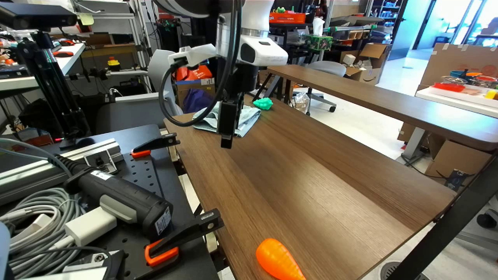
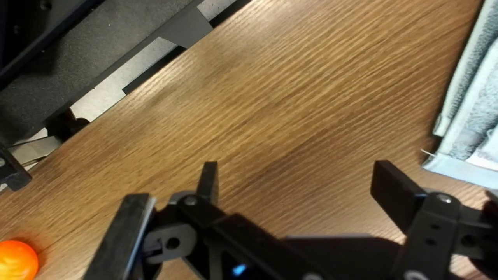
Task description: Use the towel the table
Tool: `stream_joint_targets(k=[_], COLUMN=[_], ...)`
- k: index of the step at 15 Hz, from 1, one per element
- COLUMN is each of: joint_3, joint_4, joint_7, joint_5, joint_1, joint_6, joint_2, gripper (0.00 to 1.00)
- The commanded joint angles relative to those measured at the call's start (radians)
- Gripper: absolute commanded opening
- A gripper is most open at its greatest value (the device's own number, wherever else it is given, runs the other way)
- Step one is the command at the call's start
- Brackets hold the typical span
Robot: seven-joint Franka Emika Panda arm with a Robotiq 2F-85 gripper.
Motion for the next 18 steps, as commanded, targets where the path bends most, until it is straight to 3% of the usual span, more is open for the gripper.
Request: stream_joint_targets(k=[1, 5, 7, 9, 12, 13, 14, 15, 18], joint_3=[0.004, 0.134, 0.210, 0.241, 0.232, 0.205, 0.166, 0.189, 0.162], joint_4=[0.011, 0.098, 0.175, 0.246, 0.326, 0.335, 0.314, 0.294, 0.296], joint_7=[-0.050, -0.126, -0.183, -0.216, -0.237, -0.233, -0.206, -0.218, -0.218], joint_5=[0.089, 0.348, 0.493, 0.585, 0.642, 0.608, 0.562, 0.611, 0.596], joint_1=[0.061, 0.067, 0.052, 0.055, 0.072, 0.085, 0.108, 0.103, 0.110], joint_6=[0.105, 0.221, 0.218, 0.203, 0.180, 0.121, 0.092, 0.136, 0.110], joint_2=[-0.007, 0.011, 0.035, 0.060, 0.109, 0.119, 0.115, 0.081, 0.111], gripper=[1.00, 1.00, 1.00, 1.00, 1.00, 1.00, 1.00, 1.00, 1.00])
